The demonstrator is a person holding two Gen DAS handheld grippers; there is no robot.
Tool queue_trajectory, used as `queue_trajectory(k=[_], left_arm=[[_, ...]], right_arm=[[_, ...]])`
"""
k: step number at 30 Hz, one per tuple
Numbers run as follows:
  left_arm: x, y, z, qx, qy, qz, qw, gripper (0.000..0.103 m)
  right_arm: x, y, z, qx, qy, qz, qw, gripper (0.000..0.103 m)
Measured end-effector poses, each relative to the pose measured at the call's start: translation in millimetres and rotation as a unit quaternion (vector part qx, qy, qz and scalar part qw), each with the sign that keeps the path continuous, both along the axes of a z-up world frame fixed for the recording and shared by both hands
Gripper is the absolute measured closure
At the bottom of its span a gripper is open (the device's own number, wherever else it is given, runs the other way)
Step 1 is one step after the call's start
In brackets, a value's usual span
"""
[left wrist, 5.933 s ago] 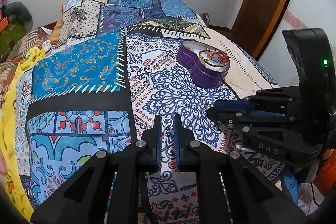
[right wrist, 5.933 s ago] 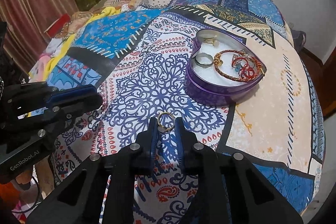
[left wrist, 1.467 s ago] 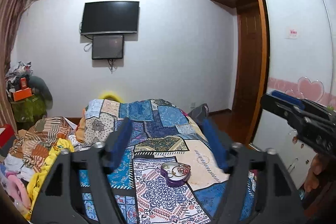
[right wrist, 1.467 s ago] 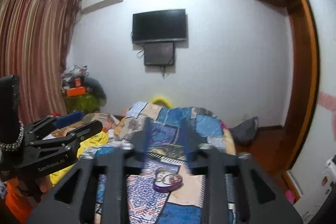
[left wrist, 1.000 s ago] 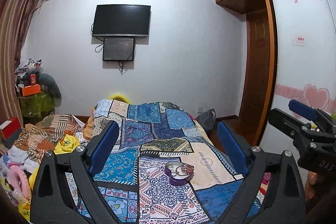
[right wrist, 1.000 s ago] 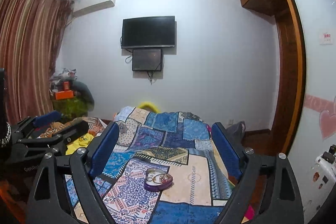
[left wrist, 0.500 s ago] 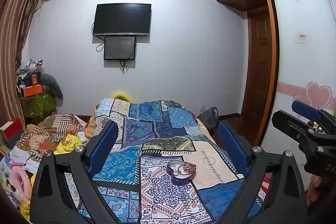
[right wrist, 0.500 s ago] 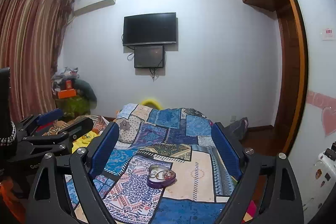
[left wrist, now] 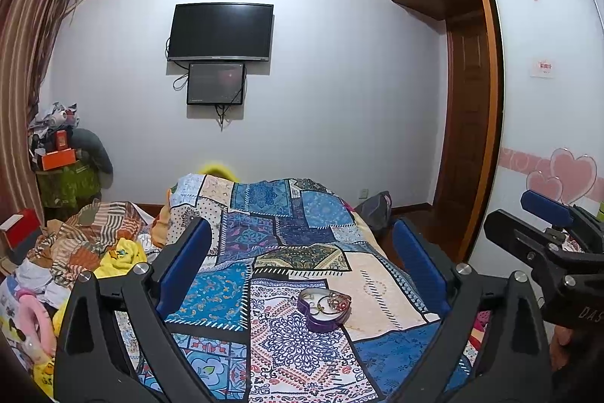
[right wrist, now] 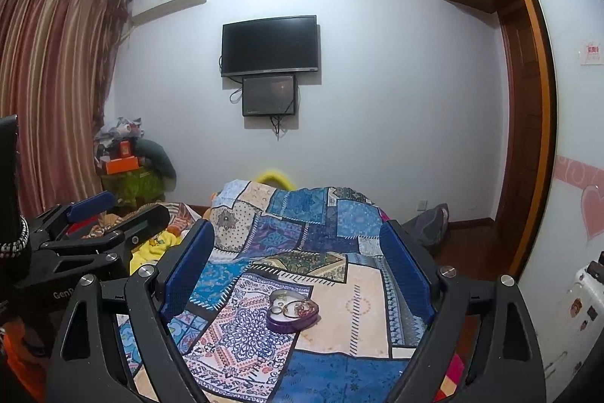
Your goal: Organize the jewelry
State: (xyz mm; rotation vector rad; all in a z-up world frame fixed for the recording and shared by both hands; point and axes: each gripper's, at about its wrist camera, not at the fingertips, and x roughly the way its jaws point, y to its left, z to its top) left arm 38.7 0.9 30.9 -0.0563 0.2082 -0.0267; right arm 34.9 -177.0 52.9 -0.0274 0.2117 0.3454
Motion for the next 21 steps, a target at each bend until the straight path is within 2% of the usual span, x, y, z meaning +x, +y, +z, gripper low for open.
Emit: queue_trajectory(k=[21], left_arm=[[-0.2,1.7,-1.3,-0.002,0.001,-0.001,1.0000,0.005]], right_arm=[[3.3,-1.6,-0.3,0.000,0.014,0.000,1.000,0.016]])
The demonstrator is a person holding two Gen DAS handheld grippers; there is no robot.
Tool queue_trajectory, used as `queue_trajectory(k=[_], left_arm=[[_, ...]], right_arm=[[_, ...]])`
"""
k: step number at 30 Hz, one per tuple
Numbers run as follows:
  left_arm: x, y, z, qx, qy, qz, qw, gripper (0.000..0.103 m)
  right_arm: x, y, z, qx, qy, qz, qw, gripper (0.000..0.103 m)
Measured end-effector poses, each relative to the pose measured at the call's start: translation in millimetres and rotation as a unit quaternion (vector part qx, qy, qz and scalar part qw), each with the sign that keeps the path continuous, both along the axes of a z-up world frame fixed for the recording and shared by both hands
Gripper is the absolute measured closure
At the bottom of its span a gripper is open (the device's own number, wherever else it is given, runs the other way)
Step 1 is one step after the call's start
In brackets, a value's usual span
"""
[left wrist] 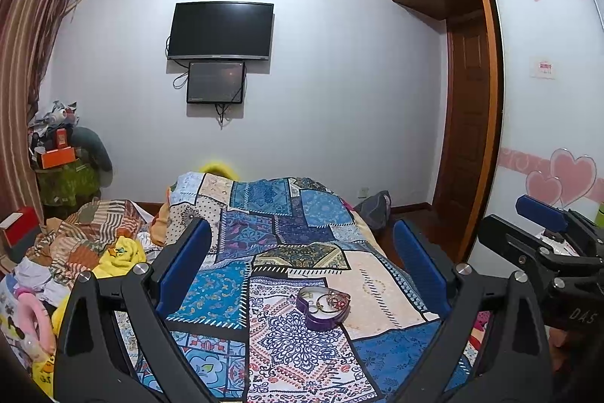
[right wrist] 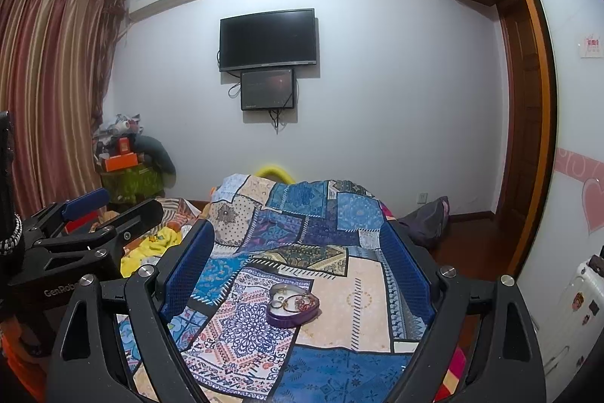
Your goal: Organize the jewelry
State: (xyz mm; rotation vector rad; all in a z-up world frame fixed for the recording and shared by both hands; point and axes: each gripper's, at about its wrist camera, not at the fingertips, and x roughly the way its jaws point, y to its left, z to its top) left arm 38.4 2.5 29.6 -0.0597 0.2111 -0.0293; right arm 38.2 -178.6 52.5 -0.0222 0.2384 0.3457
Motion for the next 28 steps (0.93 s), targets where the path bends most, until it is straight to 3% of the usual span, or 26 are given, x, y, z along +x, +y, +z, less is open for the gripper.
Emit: queue_trajectory(k=[28], left_arm=[[10.3,0.5,-7.1,0.000,0.009,-0.012,0.9999,0.005]], right_arm=[[12.1,-2.6,-5.9,0.007,0.014,-0.011,1.000,0.016]])
